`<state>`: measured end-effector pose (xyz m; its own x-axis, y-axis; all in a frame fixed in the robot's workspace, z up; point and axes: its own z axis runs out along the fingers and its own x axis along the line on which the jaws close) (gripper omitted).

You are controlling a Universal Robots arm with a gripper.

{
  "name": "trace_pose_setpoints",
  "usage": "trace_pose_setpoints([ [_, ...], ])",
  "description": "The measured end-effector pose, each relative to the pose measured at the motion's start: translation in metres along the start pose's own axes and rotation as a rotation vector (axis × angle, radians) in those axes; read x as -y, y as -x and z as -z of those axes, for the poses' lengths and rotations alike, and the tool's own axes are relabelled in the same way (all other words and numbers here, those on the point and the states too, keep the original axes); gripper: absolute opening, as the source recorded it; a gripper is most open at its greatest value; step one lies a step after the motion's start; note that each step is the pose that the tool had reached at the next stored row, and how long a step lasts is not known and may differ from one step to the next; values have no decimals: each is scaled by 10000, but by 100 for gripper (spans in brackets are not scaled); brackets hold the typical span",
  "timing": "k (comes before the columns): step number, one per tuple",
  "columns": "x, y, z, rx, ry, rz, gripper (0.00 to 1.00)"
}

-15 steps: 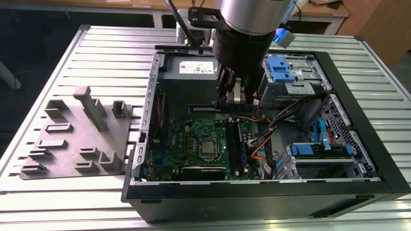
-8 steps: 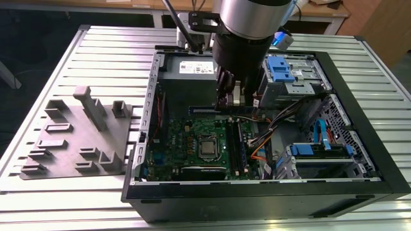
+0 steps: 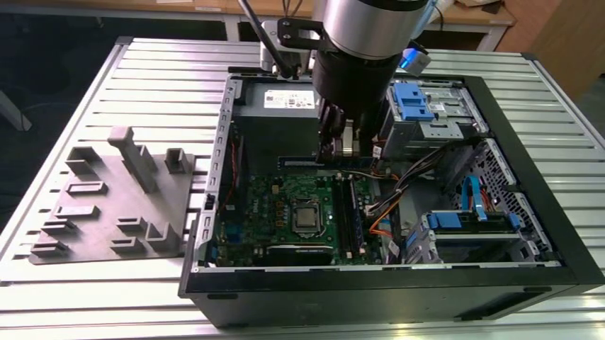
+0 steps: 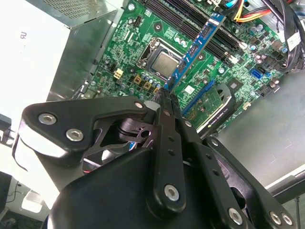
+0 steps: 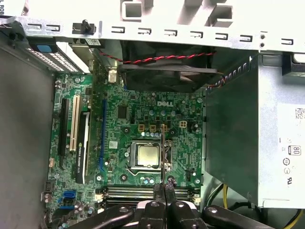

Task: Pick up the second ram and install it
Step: 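Insert the second ram into the second slot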

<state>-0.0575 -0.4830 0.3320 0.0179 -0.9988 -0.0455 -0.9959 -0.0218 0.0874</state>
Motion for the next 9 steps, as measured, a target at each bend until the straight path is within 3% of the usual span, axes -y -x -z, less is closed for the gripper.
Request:
trace_pose_setpoints([
  [9, 0, 0, -3, 0, 0, 0, 8],
])
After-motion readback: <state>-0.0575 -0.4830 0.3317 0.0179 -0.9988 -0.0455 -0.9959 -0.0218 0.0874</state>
